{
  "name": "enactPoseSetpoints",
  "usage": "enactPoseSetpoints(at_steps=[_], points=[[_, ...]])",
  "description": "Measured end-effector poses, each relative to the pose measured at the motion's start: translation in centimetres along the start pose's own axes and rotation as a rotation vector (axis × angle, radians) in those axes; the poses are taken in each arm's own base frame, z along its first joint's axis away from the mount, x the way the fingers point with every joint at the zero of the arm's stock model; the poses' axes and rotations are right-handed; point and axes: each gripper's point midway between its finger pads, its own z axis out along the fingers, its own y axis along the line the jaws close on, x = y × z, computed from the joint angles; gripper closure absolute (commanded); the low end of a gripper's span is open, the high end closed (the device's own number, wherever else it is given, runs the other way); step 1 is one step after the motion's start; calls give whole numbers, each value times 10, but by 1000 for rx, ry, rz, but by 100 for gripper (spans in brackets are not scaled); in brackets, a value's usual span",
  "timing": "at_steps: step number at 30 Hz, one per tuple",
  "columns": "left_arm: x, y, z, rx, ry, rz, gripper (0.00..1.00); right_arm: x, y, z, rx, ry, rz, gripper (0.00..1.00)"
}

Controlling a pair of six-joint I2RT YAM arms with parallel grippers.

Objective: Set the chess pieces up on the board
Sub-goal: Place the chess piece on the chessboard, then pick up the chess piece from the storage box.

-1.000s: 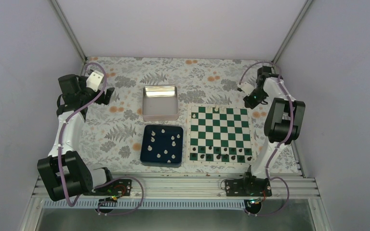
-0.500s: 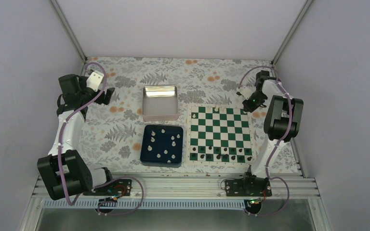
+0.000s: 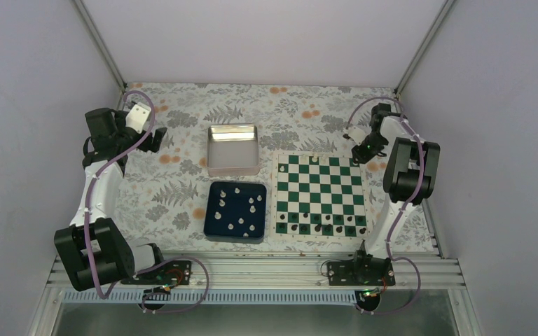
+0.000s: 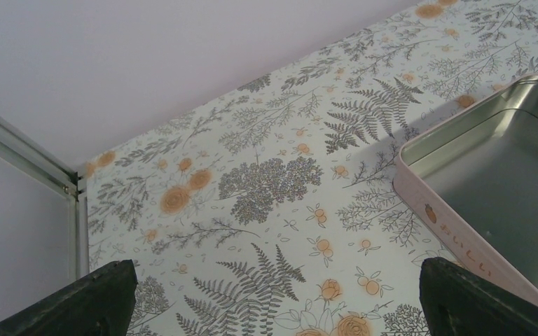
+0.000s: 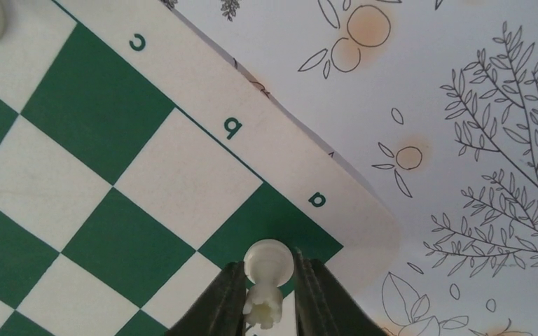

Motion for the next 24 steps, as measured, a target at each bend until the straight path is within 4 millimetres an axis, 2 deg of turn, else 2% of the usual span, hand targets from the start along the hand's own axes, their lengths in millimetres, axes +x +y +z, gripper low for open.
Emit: enactPoseSetpoints(at_steps=[5,9,11,14,16,17,18,20,22,23,24], points=[[0,0,0,0,0,0,0,-1,0,-1,-2,-3,-5,61],[0,0,0,0,0,0,0,-9,3,-11,4,-12,-24,59],[0,0,0,0,0,0,0,-20,8,-24,20,-26,-46,58],[0,0,0,0,0,-1,0,-55,30,-54,72,-64,-137,57],[0,0,0,1,-1,-4,0,-89,63,-77,105,-110,-239,57],[0,0,0,1,-1,-6,0,-112,91,-89,114,-145,-314,57],[0,0,0,1,-1,-6,0,-126,111,-96,114,-168,-364,57],[0,0,0,1,-2,-7,0,-154,170,-107,99,-215,-492,57],[0,0,0,1,-2,-7,0,-170,235,-108,59,-238,-617,59],[0,0,0,1,-2,-7,0,-170,256,-105,39,-232,-655,60],[0,0,0,1,-1,-7,0,-168,285,-101,11,-217,-707,62]])
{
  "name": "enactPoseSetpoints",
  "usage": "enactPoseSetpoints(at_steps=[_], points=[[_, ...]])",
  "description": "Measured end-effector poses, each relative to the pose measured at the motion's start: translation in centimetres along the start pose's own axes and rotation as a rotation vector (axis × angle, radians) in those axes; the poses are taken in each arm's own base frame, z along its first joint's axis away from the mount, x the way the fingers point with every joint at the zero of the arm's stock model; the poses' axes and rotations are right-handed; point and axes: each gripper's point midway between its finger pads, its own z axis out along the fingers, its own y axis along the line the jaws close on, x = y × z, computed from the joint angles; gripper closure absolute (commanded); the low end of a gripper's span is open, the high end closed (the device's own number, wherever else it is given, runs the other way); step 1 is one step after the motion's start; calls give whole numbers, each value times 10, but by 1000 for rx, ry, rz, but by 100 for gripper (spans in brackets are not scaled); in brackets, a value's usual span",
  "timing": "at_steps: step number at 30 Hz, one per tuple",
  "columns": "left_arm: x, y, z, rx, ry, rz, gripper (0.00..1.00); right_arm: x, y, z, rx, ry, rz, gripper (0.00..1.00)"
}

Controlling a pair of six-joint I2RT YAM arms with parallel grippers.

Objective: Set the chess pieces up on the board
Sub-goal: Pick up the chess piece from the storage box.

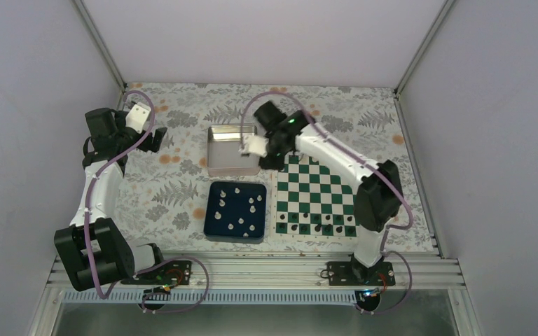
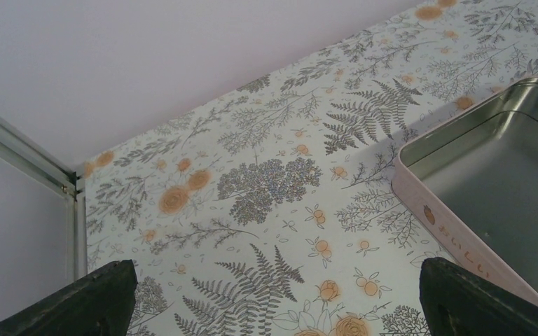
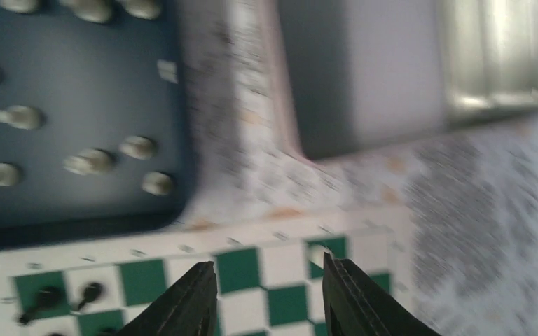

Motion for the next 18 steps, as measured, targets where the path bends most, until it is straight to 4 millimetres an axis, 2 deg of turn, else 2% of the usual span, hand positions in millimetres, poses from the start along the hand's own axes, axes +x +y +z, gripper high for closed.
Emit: enactPoseSetpoints(at_steps=[2,4,5,8,13,18], points=[[0,0,0,0,0,0,0,-18,37,12,-62,20,-66,64],[0,0,0,0,0,1,0,-25,65,27,-112,48,-109,64],[0,0,0,0,0,1,0,-25,80,37,-142,74,-125,64],[1,0,0,0,1,0,0,-15,106,55,-203,137,-143,64],[5,-2,1,3,7,-4,0,-2,133,70,-264,188,-146,63],[5,-2,1,3,5,-4,0,4,145,79,-281,203,-148,63]])
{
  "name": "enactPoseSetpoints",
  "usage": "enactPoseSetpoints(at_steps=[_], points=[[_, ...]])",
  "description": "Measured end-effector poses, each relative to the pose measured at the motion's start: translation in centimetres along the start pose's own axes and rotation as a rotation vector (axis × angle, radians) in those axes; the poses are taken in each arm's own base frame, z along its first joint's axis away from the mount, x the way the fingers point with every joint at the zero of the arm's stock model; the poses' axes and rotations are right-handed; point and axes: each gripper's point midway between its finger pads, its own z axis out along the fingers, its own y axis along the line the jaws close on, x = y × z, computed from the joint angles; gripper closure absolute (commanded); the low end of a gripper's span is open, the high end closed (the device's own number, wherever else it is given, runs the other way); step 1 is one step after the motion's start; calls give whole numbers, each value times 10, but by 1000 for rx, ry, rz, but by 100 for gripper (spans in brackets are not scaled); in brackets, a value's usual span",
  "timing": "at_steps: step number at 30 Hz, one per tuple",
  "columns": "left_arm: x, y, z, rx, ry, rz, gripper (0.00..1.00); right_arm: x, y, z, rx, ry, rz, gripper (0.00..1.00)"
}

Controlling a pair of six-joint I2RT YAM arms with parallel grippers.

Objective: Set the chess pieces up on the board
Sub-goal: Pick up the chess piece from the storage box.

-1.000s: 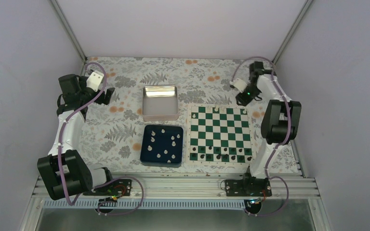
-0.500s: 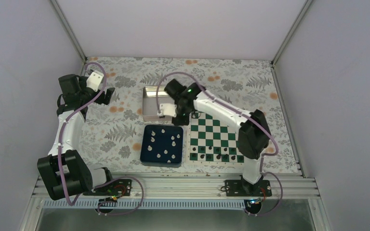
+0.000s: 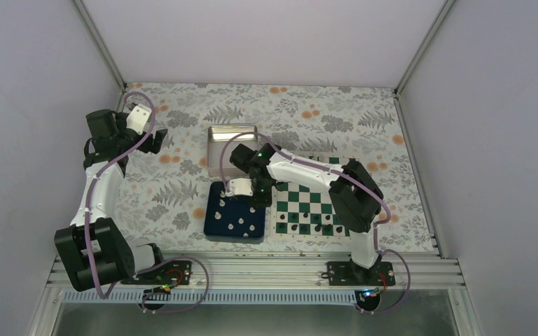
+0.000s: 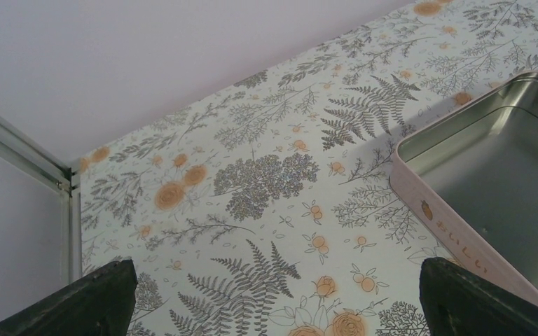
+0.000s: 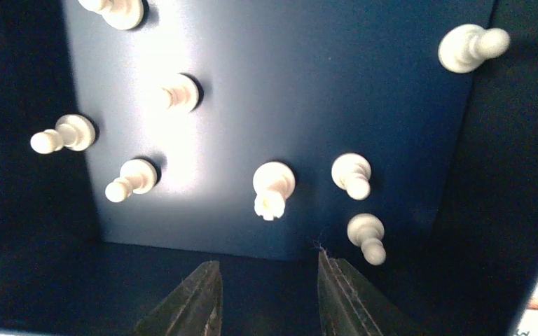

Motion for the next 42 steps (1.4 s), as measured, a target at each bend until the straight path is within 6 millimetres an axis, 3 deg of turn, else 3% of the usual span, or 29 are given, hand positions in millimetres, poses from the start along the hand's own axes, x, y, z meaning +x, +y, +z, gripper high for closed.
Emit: enactPoseSetpoints(at_steps=[15,23,30,33,37,40,42], points=[[-4,0,-3,-6,-10,7,0,-14,6,33,1,-2,-44,63],[-4,0,-4,-7,-12,8,0,-12,4,41,-2,18,-45,88],[-4,0,-4,-7,-12,8,0,-11,3,38,7,25,-42,95],[-4,0,-4,-7,-12,8,0,-16,-1,25,22,12,-41,95],[-4,0,-4,-6,-12,8,0,-27,-18,-14,89,-55,-24,95],[-4,0,-4,-7,-12,8,0,-26,-47,-57,168,-125,27,95],[-4,0,-4,-7,-12,8,0,-13,-75,-82,228,-159,83,95]])
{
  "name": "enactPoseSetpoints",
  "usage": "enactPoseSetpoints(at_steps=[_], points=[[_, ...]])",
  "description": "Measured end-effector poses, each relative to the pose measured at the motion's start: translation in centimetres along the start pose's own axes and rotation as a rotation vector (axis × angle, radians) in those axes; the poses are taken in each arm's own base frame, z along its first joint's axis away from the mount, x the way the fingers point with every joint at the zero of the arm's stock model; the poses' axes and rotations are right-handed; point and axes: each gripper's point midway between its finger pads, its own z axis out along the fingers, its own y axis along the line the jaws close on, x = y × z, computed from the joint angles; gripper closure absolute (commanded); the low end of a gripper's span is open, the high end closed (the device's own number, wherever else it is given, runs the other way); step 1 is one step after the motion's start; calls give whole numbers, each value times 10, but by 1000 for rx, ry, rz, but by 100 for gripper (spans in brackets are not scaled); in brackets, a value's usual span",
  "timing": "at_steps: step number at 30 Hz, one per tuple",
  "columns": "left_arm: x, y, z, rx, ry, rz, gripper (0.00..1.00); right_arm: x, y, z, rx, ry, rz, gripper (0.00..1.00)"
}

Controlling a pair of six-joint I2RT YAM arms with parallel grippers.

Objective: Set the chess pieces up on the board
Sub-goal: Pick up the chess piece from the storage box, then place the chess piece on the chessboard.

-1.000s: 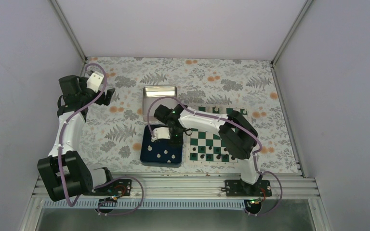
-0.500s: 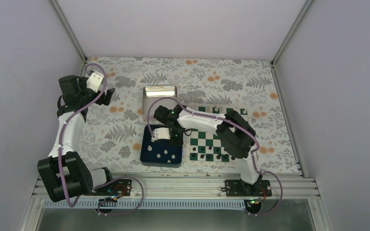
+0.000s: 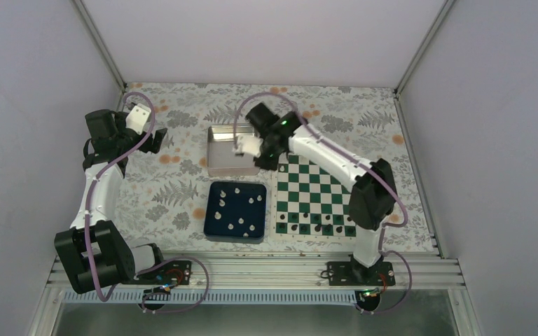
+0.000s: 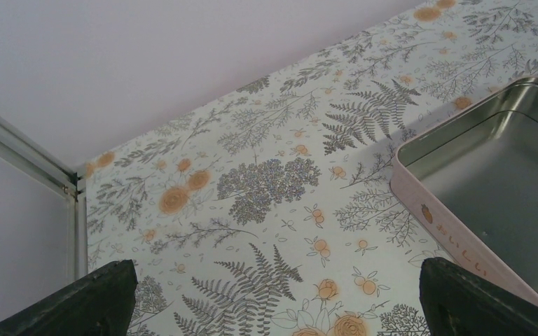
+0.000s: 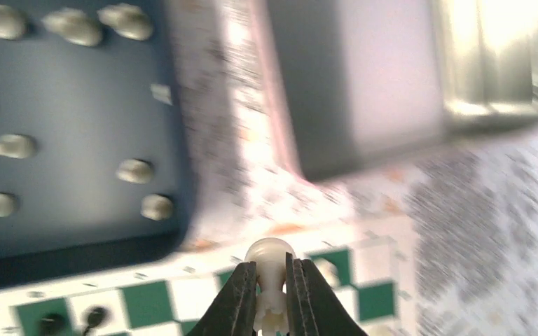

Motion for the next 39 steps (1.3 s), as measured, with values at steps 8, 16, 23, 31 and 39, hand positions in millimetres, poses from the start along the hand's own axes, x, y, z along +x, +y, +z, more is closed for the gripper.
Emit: enactPoseSetpoints(at_steps=[8,16,23,31,39], points=[[0,0,0,-2,-1,0,0,73,-96,-8,101,53,192,95],[2,-1,0,-5,-1,-5,0,101,-104,60,-15,150,205,95],[3,-1,0,-6,-2,-6,0,103,-108,95,-62,176,195,94],[5,-1,0,-13,1,-6,0,99,-123,91,-30,162,202,94],[5,-1,0,-13,1,-10,0,111,-126,88,-39,179,224,94]])
